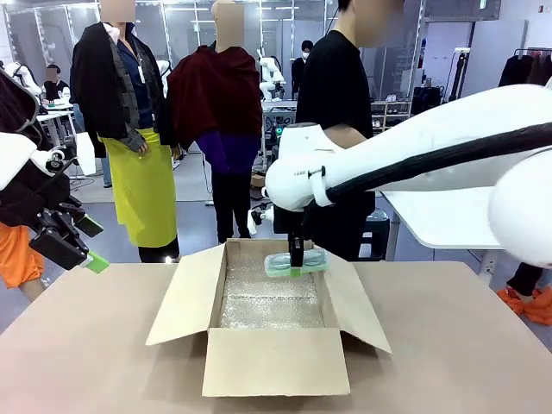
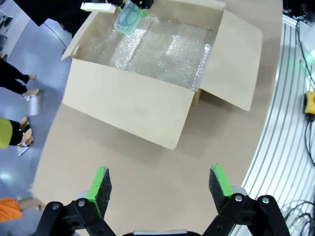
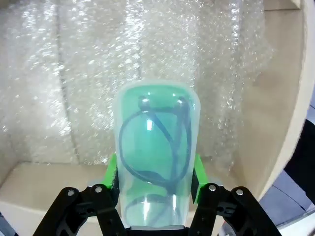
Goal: Pack the glasses set securely to prepare it for shipping.
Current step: Place the Glasses case inside the Package Box.
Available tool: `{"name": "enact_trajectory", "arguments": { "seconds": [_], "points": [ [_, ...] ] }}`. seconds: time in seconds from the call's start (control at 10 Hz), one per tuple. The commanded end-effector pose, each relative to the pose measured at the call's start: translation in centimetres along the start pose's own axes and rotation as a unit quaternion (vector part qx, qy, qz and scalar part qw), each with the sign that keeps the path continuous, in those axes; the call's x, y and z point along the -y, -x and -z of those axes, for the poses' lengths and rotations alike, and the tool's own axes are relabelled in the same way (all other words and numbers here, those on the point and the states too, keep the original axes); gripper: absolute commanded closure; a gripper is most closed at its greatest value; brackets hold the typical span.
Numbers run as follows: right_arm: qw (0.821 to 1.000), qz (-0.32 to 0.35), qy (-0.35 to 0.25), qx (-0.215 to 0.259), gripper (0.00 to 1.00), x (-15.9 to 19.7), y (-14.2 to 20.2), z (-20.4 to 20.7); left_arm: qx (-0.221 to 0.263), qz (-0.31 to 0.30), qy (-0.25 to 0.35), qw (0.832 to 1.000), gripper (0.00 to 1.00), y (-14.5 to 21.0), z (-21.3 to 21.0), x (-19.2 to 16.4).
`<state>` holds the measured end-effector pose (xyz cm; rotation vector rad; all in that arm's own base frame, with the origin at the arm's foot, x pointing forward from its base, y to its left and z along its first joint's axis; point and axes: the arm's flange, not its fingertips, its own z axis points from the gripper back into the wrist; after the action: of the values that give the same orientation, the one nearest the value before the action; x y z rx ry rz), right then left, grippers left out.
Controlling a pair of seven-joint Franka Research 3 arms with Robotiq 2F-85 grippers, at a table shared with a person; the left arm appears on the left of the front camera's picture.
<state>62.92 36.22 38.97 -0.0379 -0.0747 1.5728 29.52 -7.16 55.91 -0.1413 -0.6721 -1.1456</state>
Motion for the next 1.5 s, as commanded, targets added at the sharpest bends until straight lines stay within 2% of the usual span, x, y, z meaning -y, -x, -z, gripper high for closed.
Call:
{"name": "enact_trajectory", "arguments": {
  "seconds": [0.0,0.2,0.5,0.6,0.7,1.1,1.2,1.3,1.4],
  "points": [
    [1.0,0.011,-0.013,-0.013,0.56,2.5,-2.8,1.5,0.004,0.004,0.0,1.0,0.0,0.1,-0.1,-0.1],
    [1.0,0.018,-0.011,-0.017,0.56,3.2,-4.6,3.7,0.004,0.004,0.0,1.0,0.0,0.1,-0.1,-0.1],
    [0.999,0.024,-0.023,-0.016,0.56,2.5,-5.4,4.9,0.004,0.004,0.0,1.0,0.0,0.1,-0.1,-0.1],
    [0.999,0.034,-0.027,-0.004,0.27,2.4,-5.5,5.0,0.004,0.004,0.0,1.0,0.0,0.1,-0.1,-0.1],
    [0.999,0.041,-0.034,0.007,0.02,2.5,-5.3,4.7,0.004,0.004,0.0,1.0,0.0,0.1,-0.1,-0.1],
    [0.998,0.053,-0.023,0.017,0.0,1.6,-4.7,2.8,0.004,0.004,0.0,1.0,0.0,0.1,-0.1,-0.1],
    [0.997,0.069,0.025,0.022,0.0,0.7,-3.6,1.5,0.004,0.004,0.0,1.0,0.0,0.1,-0.1,-0.1],
    [0.999,0.037,-0.017,0.009,0.0,2.2,-4.5,3.8,0.004,0.004,0.0,1.0,0.0,0.1,-0.1,-0.1],
    [0.999,0.037,-0.017,0.009,0.0,2.2,-4.5,3.8,0.004,0.004,0.0,1.0,0.0,0.1,-0.1,-0.1]
  ]
}}
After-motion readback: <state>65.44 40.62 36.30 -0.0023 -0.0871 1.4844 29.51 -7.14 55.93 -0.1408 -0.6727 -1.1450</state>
